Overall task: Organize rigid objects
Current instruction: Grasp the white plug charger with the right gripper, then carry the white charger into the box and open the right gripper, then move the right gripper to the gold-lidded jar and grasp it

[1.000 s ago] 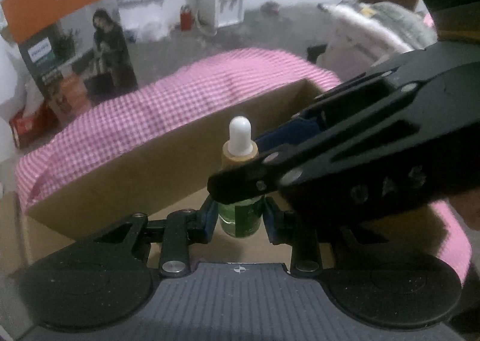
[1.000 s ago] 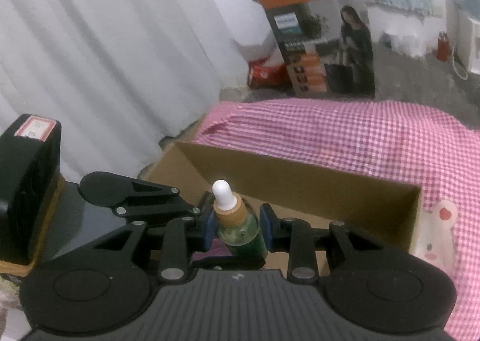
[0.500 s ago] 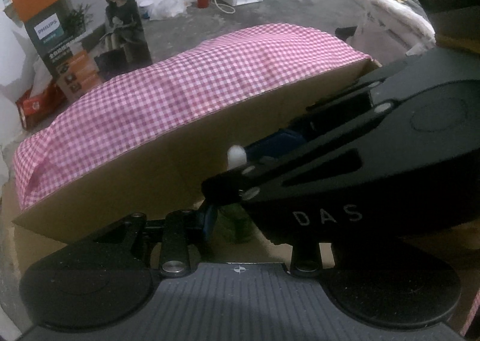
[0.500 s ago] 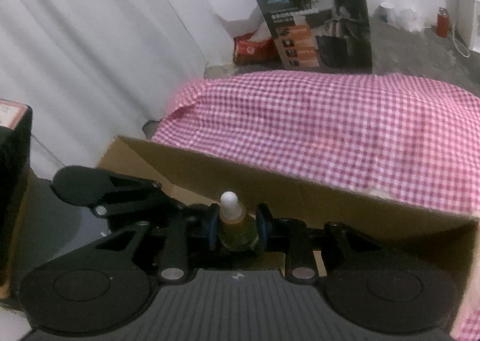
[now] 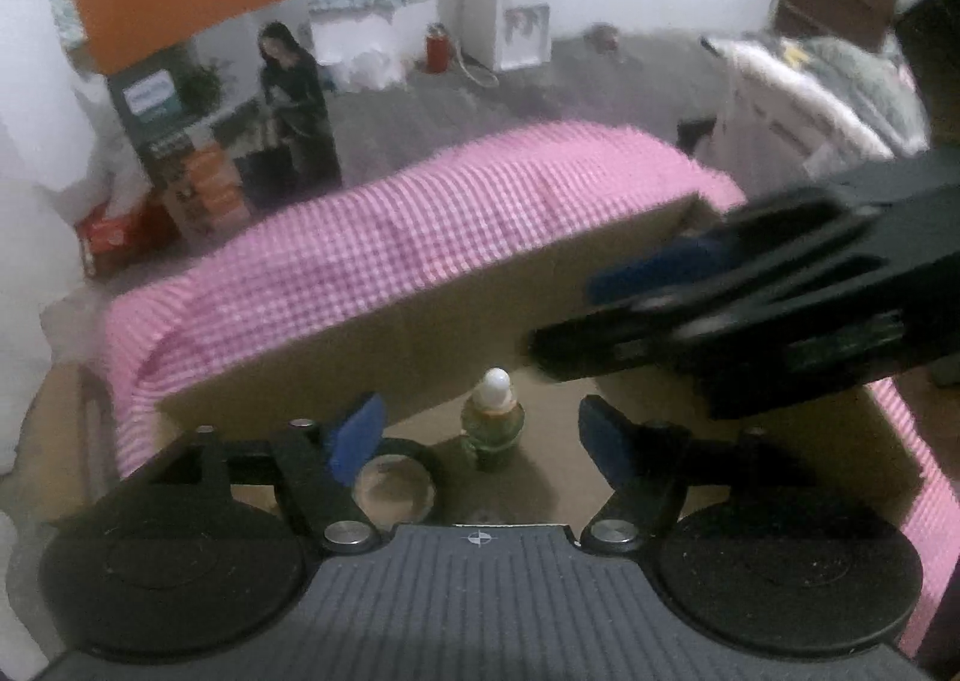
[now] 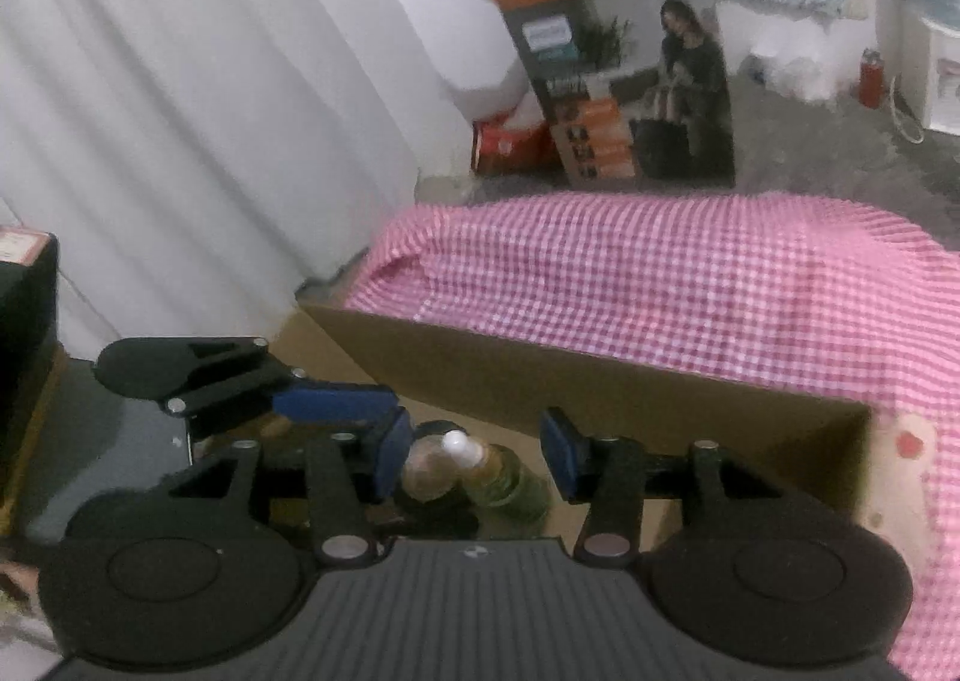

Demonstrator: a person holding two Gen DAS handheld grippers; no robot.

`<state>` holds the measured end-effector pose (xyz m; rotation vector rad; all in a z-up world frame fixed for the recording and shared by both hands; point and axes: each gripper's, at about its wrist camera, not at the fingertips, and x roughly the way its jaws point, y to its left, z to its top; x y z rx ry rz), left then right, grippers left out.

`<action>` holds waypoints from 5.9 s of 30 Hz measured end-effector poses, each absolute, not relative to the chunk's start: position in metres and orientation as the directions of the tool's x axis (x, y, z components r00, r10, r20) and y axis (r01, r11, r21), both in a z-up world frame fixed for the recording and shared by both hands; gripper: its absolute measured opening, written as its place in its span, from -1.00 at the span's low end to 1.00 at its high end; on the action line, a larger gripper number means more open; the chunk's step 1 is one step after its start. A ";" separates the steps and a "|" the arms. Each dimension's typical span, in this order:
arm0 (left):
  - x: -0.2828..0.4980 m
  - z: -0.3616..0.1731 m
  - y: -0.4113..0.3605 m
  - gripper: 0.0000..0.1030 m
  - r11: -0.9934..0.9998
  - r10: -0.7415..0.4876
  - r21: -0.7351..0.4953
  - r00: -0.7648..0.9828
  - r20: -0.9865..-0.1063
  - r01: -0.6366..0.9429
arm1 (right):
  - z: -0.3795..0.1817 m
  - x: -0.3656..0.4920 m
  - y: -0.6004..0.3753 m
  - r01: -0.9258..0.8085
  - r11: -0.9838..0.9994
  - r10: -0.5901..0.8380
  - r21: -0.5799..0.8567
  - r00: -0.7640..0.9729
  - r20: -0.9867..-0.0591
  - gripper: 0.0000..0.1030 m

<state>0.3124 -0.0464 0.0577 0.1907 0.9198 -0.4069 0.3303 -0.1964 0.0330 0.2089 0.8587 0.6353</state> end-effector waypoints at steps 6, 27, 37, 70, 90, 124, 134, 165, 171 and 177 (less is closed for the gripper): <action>0.261 0.113 -0.027 0.76 0.920 -0.265 0.015 0.652 -0.711 0.391 | 0.076 0.254 -0.244 -0.434 0.769 0.638 0.469 0.567 -0.521 0.10; 0.087 0.006 -0.054 0.84 0.887 -0.400 -0.128 0.600 -0.693 0.444 | -0.022 0.111 -0.250 -0.273 0.652 0.733 0.707 0.464 -0.497 -0.01; 0.105 -0.026 -0.081 0.47 0.881 -0.363 -0.042 0.617 -0.698 0.471 | -0.070 0.136 -0.233 -0.181 0.672 0.713 0.718 0.424 -0.559 -0.34; 0.080 -0.031 -0.108 0.37 0.823 -0.451 -0.038 0.611 -0.651 0.567 | -0.073 0.112 -0.267 -0.105 0.720 0.649 0.686 0.453 -0.611 -0.35; 0.113 -0.055 -0.107 -0.26 0.852 -0.419 -0.080 0.583 -0.696 0.517 | -0.080 0.120 -0.256 -0.135 0.707 0.671 0.694 0.439 -0.598 -0.35; 0.203 0.056 -0.074 -0.47 0.903 -0.428 -0.272 0.645 -0.633 0.333 | 0.043 0.196 -0.242 -0.339 0.673 0.723 0.658 0.490 -0.487 -0.36; 0.246 -0.007 -0.081 -0.50 0.918 -0.397 -0.321 0.509 -0.764 0.233 | -0.018 0.259 -0.236 -0.237 0.709 0.699 0.664 0.353 -0.621 -0.37; 0.160 0.042 -0.068 0.53 0.911 -0.408 -0.230 0.664 -0.626 0.343 | 0.026 0.171 -0.247 -0.356 0.775 0.624 0.523 0.561 -0.543 -0.02; 0.118 0.045 -0.050 0.64 0.900 -0.430 -0.222 0.690 -0.583 0.374 | 0.028 0.128 -0.259 -0.348 0.746 0.646 0.568 0.585 -0.490 -0.02; 0.096 0.023 -0.035 0.65 0.909 -0.407 -0.206 0.669 -0.621 0.362 | 0.008 0.101 -0.261 -0.301 0.708 0.674 0.638 0.558 -0.484 -0.02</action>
